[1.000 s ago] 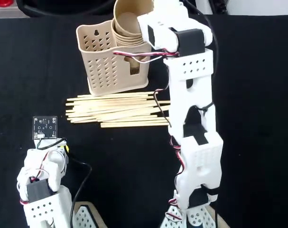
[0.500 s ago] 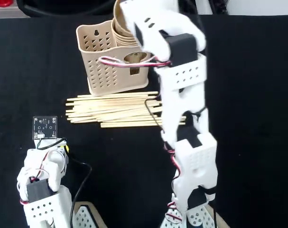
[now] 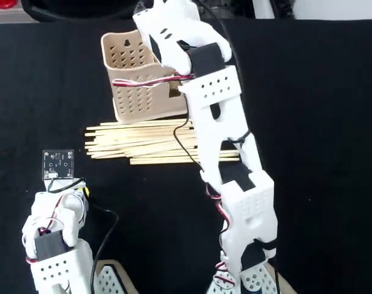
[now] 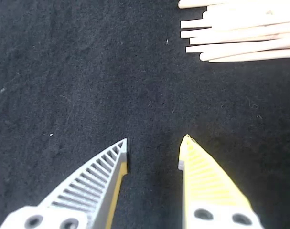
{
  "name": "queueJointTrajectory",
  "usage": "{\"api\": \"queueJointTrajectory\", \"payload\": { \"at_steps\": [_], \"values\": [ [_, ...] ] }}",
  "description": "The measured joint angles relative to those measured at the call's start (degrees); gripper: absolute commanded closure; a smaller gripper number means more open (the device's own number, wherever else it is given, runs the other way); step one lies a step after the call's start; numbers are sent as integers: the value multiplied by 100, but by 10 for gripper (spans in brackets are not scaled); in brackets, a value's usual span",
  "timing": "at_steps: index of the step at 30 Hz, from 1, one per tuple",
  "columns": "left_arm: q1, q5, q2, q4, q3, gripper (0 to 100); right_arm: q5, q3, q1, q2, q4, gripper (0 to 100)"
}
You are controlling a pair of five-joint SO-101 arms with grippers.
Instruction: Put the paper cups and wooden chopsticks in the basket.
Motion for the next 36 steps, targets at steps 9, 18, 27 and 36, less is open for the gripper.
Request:
{"api": "queueJointTrajectory", "payload": {
  "at_steps": [9, 18, 27, 36],
  "values": [
    [0, 0, 0, 0, 0, 820, 0, -1714, -35, 0, 712, 904],
    [0, 0, 0, 0, 0, 818, 396, -3138, -53, -589, 3631, 903],
    [0, 0, 0, 0, 0, 816, 1618, -598, 774, -2848, 4018, 903],
    [0, 0, 0, 0, 0, 816, 2927, 6092, 1969, -7499, 4018, 903]
  ]
}}
